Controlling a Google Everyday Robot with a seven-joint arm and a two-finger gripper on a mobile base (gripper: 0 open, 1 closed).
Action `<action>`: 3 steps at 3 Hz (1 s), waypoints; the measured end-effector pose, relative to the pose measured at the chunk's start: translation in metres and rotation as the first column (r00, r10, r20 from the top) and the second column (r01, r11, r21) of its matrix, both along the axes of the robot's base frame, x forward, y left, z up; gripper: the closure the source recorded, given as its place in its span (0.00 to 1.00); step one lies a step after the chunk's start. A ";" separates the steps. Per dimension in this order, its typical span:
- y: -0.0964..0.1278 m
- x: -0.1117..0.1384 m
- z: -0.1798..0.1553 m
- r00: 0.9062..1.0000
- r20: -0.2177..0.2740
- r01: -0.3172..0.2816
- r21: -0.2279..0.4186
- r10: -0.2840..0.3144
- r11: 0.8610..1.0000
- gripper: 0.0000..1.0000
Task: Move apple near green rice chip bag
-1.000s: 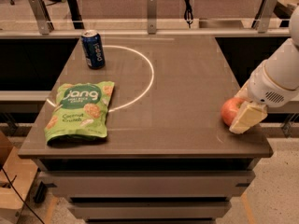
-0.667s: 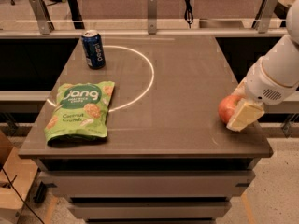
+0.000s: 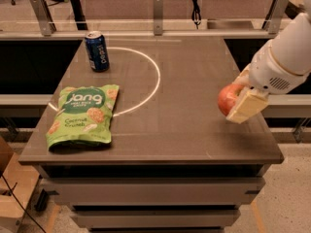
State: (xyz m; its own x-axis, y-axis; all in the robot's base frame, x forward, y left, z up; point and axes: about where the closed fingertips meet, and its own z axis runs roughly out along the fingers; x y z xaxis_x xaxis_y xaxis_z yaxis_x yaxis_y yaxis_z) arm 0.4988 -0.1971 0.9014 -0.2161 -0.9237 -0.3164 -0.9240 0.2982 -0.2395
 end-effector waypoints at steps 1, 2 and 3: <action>0.000 0.000 0.000 1.000 0.000 0.000 0.000 0.000 1.000 1.00; 0.041 -0.009 -0.012 0.996 -0.021 -0.091 0.029 0.092 0.995 1.00; 0.099 -0.023 -0.022 0.975 -0.036 -0.215 0.082 0.219 0.973 1.00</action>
Offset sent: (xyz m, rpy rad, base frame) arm -0.0237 0.1006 -0.0292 0.0742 0.0566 0.2303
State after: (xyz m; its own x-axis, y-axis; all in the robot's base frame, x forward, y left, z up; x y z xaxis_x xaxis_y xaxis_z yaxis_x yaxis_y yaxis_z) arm 0.4758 -0.0985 0.8796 -0.0289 -0.9233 -0.3830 -0.9779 0.1056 -0.1806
